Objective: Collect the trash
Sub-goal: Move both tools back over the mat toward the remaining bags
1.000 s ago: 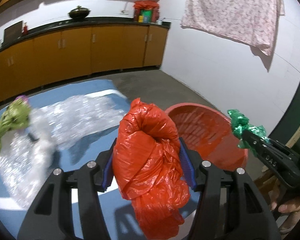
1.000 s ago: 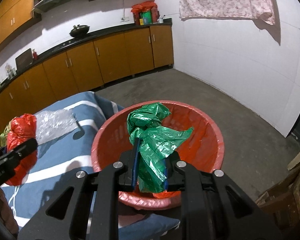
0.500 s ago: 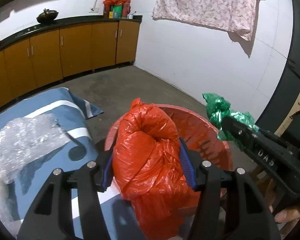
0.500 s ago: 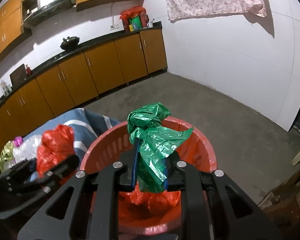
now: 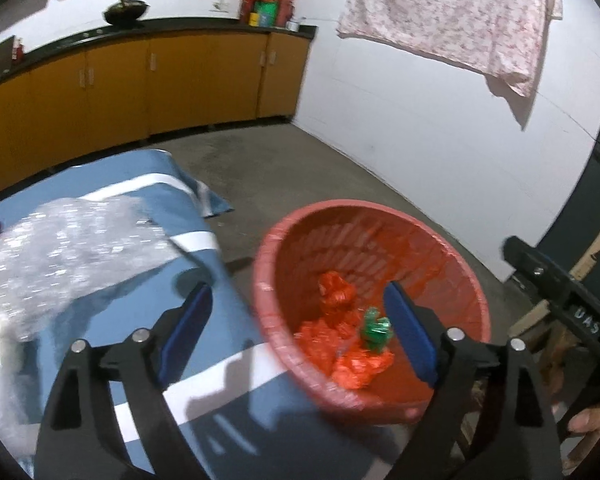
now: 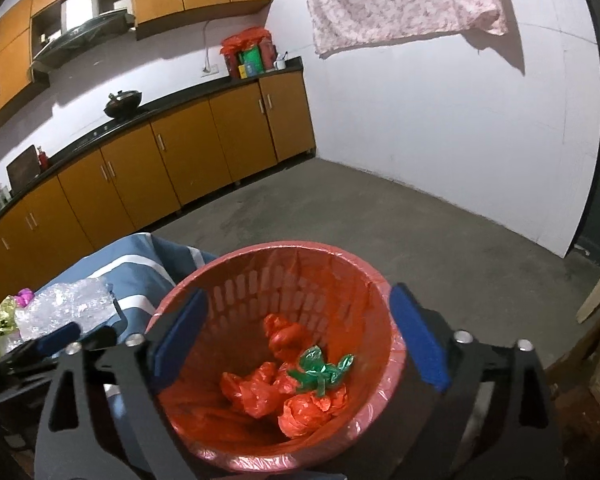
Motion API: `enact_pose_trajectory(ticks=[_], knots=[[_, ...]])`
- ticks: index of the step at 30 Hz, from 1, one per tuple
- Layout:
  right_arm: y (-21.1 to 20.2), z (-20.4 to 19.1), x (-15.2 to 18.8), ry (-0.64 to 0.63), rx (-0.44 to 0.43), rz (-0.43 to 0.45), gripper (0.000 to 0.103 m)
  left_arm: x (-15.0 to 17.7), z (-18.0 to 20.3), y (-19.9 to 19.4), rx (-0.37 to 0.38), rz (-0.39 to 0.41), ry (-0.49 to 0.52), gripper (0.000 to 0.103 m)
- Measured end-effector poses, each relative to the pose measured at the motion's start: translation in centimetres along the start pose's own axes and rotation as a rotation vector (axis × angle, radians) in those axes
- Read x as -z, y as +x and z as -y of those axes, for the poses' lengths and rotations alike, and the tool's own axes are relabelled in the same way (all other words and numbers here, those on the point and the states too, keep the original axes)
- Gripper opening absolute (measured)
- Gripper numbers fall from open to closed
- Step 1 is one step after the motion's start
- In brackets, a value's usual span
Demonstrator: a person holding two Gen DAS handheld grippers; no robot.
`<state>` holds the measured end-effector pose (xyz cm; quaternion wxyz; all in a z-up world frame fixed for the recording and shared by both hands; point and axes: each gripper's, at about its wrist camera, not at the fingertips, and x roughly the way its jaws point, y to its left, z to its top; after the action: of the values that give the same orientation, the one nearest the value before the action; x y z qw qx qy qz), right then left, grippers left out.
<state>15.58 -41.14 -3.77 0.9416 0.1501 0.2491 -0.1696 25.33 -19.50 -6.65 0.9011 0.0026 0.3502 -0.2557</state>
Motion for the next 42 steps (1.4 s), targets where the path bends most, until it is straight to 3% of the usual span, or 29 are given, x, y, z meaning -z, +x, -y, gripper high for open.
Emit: enact_pose_trajectory(ticks=[12, 25, 31, 37, 42], knots=[[-1.2, -4.6, 1.4, -0.083, -0.052, -0.024, 0.096, 2.5, -5.2, -7.7, -0.220, 0.082, -0.017, 0.091], [-2.3, -16.0, 3.7, -0.261, -0.250, -0.058, 0.096, 7.0, -15.1, -16.5, -0.463, 0.157, -0.145, 0.091], [-1.5, -22.7, 5.3, -0.342, -0.344, -0.099, 0.082, 9.1, -21.0, -20.3, -0.585, 0.175, -0.268, 0.091], [0.8, -29.0, 6.4, -0.375, -0.394, -0.145, 0.079, 10.1, -23.9, -22.3, -0.633, 0.197, -0.318, 0.091], [2.5, -32.7, 7.5, -0.451, -0.353, -0.148, 0.079, 10.1, -25.9, -23.4, -0.643, 0.214, -0.365, 0.091]])
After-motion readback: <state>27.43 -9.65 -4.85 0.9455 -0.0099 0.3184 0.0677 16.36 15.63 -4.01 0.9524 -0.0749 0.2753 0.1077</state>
